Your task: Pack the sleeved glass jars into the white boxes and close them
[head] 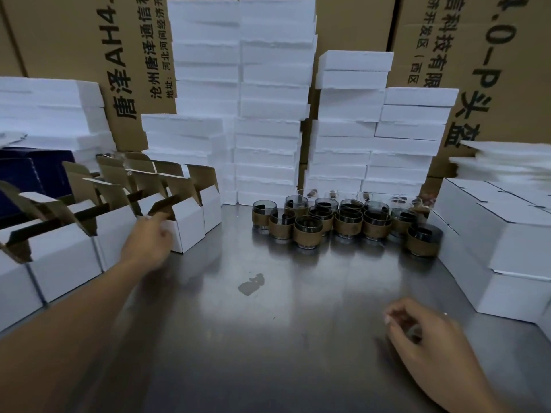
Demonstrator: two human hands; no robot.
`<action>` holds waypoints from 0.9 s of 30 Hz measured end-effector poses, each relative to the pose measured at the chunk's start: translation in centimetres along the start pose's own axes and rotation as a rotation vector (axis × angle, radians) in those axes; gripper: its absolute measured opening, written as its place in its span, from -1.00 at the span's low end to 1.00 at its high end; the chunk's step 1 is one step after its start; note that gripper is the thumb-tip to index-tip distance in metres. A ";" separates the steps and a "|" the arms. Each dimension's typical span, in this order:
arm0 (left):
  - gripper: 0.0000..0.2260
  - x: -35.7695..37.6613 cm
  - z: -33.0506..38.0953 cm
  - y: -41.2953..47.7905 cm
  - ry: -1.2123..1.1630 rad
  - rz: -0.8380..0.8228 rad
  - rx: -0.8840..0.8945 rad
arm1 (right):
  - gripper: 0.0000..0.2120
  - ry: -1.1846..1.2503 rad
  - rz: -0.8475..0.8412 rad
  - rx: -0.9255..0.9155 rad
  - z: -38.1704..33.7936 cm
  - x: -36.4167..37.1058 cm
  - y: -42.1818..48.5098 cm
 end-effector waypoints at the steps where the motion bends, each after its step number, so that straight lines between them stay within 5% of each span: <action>1: -0.69 0.0 -0.1 0.0 0.030 -0.007 0.012 | -0.74 0.008 0.007 -0.005 0.0 0.0 0.0; 15: -0.78 -1.4 12.7 -9.2 0.013 -0.046 0.398 | -0.80 0.035 0.052 0.018 0.4 -0.2 0.0; 23: -0.55 -1.2 20.0 -18.4 0.198 -0.080 0.544 | -0.79 0.064 0.030 0.019 0.5 -0.1 0.1; 27: -0.62 -1.3 21.8 -20.6 0.190 -0.041 0.608 | -0.79 0.074 0.008 0.015 0.5 -0.1 0.0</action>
Point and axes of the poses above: each hand's wrist, its own y-axis towards the middle knuckle, its own x-axis out of the palm, z = x × y, the point moved 7 cm from there along y, towards the middle knuckle, and after that the axes turned 12 degrees about z, right-handed, at the moved point
